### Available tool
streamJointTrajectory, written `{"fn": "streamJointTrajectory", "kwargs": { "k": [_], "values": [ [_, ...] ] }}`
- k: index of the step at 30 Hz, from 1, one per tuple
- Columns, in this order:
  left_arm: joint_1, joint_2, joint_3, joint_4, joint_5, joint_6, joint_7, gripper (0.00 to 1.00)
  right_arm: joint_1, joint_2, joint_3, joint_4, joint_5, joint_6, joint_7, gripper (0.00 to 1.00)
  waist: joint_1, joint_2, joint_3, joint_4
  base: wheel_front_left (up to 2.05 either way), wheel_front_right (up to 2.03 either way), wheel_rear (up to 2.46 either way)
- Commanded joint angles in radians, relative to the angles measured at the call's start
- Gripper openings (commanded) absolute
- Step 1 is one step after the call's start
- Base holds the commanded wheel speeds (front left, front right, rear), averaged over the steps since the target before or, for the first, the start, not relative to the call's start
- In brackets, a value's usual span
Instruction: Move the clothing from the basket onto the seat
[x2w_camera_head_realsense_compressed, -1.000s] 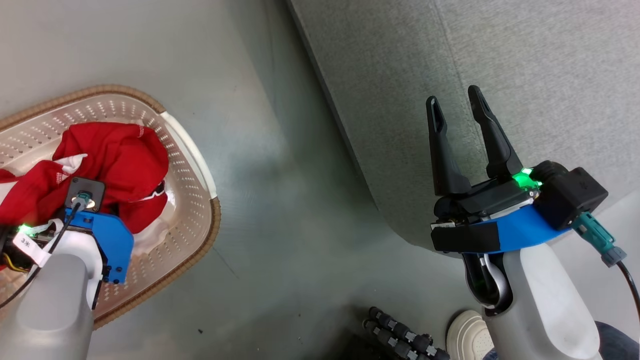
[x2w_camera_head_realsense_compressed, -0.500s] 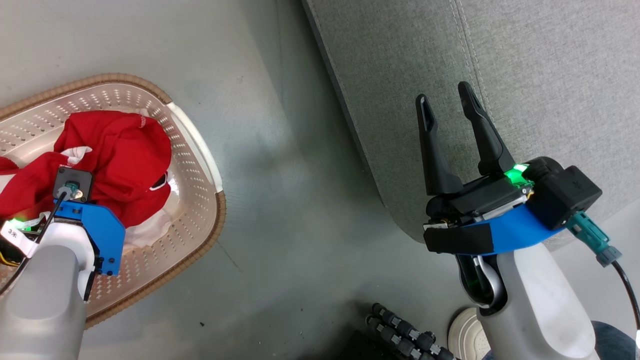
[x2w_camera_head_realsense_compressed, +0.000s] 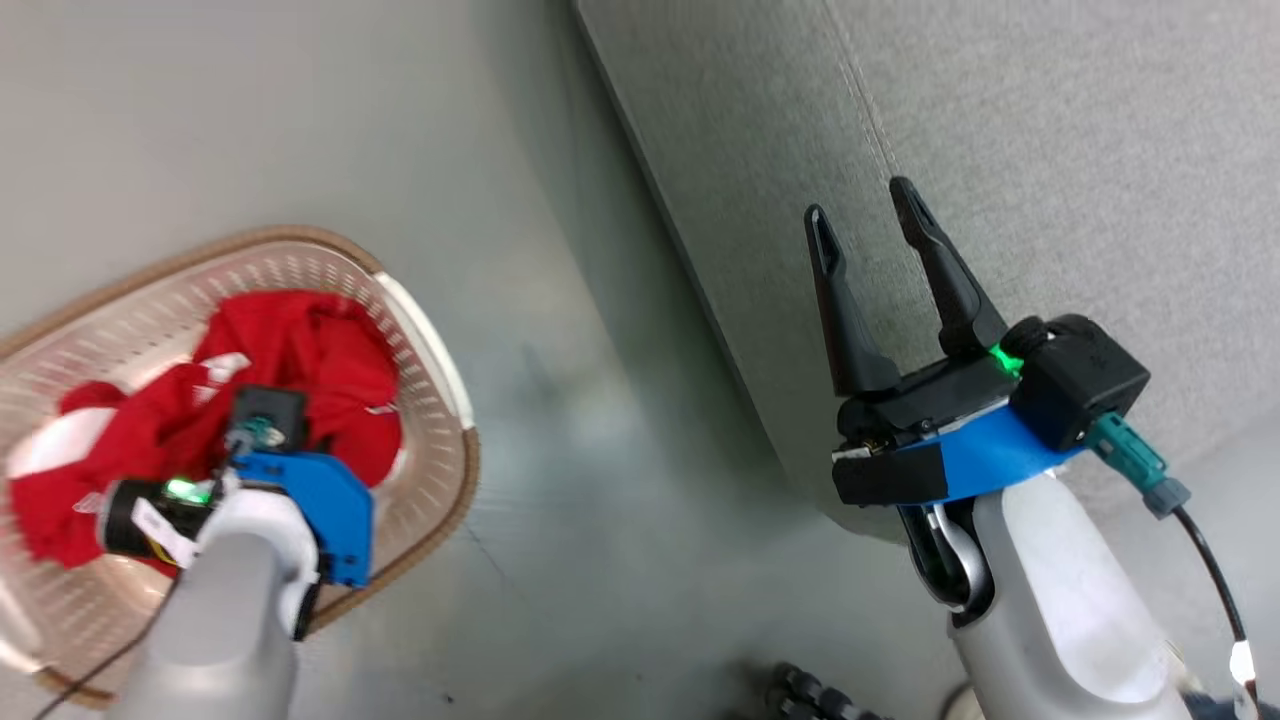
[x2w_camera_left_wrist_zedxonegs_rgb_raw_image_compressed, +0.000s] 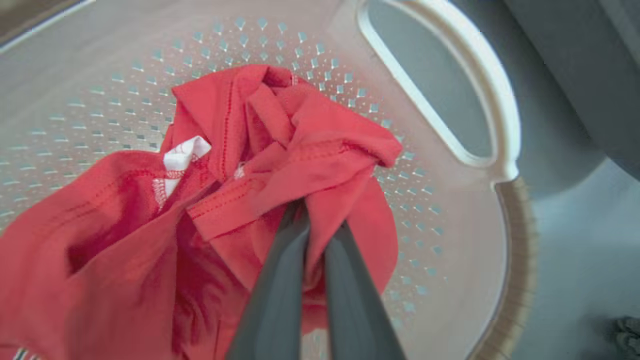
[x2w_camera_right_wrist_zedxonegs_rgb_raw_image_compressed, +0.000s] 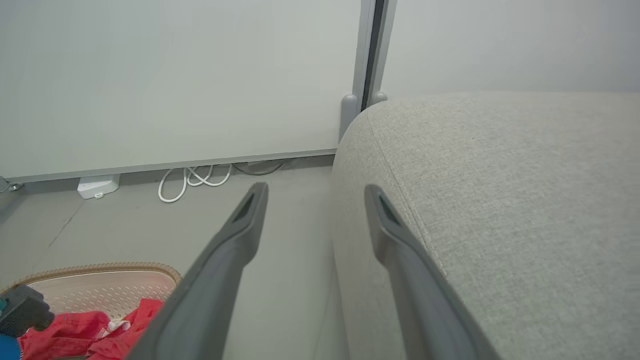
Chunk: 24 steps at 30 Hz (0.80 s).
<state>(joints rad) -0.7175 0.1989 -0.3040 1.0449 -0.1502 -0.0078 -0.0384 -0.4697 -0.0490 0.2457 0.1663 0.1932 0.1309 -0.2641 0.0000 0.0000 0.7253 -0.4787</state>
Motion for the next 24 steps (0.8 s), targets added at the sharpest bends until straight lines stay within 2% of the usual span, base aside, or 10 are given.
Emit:
{"fn": "streamJointTrajectory", "kwargs": {
  "k": [1,3,10,16,24],
  "values": [
    [0.019,-0.019,-0.008,0.01,-0.01,-0.01,-0.018,0.0,0.026,-0.002,-0.012,0.015,-0.023,0.0,0.0,1.0,0.0,0.0,-0.141,0.112,0.0,0.0,0.0],
    [0.029,-0.062,-0.015,0.027,-0.019,-0.025,-0.04,0.0,0.047,-0.003,-0.026,0.032,-0.051,0.0,0.008,1.0,0.0,0.0,-0.208,0.153,0.0,0.0,0.0],
    [0.05,-0.133,-0.052,0.077,-0.046,-0.067,-0.107,0.0,0.138,-0.003,-0.067,0.022,-0.13,0.0,0.075,1.0,0.0,0.0,-0.422,0.274,0.0,0.0,0.0],
    [0.058,-0.147,-0.101,0.075,-0.089,-0.1,-0.146,0.0,0.242,-0.002,-0.092,-0.014,-0.157,0.0,0.14,1.0,0.0,0.0,-0.574,0.352,0.0,0.0,0.0],
    [0.026,-0.148,-0.267,-0.094,-0.246,-0.117,-0.125,0.0,0.352,-0.002,-0.099,-0.065,-0.157,0.0,0.202,1.0,0.0,0.0,-0.686,0.423,0.0,0.0,0.0]
  ]
}}
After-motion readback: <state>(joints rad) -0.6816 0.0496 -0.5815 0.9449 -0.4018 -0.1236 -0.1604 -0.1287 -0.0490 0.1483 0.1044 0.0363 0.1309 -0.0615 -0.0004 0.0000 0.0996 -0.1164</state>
